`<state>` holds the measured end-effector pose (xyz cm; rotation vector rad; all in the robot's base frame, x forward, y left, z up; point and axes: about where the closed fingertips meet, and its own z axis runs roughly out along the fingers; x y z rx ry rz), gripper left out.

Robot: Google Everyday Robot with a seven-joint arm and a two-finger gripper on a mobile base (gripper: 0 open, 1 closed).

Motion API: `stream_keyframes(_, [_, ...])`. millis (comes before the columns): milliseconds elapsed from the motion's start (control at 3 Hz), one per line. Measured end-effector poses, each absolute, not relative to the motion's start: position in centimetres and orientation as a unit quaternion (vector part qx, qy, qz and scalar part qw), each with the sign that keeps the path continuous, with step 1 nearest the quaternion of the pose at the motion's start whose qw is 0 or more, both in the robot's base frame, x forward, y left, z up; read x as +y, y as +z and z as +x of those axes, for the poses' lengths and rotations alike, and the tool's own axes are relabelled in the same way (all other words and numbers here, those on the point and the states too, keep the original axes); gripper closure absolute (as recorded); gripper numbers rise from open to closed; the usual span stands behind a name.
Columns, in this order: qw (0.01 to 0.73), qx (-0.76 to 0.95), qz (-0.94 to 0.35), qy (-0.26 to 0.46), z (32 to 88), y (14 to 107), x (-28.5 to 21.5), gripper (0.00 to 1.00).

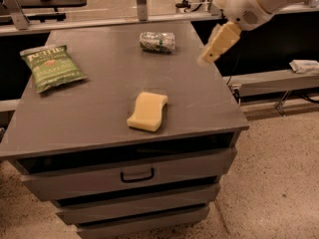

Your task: Place 7up can upright

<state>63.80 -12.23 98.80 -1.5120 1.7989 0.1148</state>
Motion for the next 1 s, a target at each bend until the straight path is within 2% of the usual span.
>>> stream_keyframes(667, [0.438,0.686,-0.572,0.109,74.9,98.4,-4.8,0.0])
stream_keyframes(1000, [0.44,0.691,-0.557,0.135,78.1,97.1,-2.2,0.0])
